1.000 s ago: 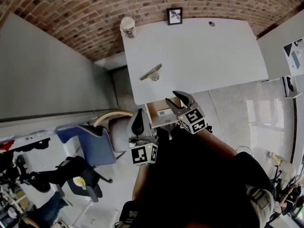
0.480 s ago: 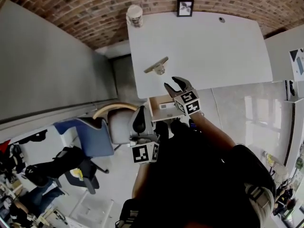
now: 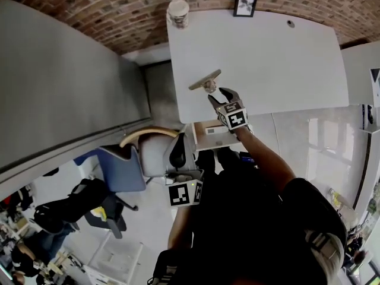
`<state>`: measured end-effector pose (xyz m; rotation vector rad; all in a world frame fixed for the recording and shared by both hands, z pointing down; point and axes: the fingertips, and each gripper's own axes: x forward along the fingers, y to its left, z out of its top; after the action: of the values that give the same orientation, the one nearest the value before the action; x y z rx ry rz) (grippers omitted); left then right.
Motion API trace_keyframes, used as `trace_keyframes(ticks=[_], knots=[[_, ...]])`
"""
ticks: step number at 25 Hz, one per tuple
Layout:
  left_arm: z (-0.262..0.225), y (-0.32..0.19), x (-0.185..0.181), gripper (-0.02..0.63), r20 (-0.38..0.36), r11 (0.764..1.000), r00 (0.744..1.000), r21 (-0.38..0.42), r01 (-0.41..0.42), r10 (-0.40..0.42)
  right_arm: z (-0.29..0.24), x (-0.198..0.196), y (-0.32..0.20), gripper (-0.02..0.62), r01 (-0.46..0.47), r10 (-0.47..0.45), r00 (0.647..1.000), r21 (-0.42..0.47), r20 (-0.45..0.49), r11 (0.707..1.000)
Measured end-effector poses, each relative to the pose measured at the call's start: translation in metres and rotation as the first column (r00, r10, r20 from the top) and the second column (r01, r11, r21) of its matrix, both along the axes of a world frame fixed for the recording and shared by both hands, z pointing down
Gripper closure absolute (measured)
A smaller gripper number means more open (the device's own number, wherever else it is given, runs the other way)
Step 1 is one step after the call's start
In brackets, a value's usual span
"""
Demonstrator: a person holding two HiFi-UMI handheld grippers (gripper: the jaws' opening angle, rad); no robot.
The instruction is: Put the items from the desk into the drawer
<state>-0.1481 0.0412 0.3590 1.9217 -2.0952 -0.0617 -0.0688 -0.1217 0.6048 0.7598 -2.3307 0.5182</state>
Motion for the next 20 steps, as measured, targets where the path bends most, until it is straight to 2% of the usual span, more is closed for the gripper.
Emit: trace_keyframes(ticks=[6,11,20], knots=[[0.006,-0.006,-0.013,0.591,-0.002,1.0,1.0,-0.012,0.015,-0.015,0.039,-0.008,-0.015,0.348,-0.013,0.01,0.998,-0.047,-0.066,0.999],[0.011,-0.009,-0.021,0.591,-0.01,0.999,1.0,-0.029,0.027,-0.028,0.066,-0.016,-0.021,0.288,-0.017,0.008,0.994,-0.082,-0.107,0.996],[0.02,-0.008,-0.028,0.591,-0.017,0.998,0.999,-0.048,0.039,-0.04,0.098,-0.023,-0.027,0.285,-0.051,0.028,0.988,-0.147,-0.153,0.988]])
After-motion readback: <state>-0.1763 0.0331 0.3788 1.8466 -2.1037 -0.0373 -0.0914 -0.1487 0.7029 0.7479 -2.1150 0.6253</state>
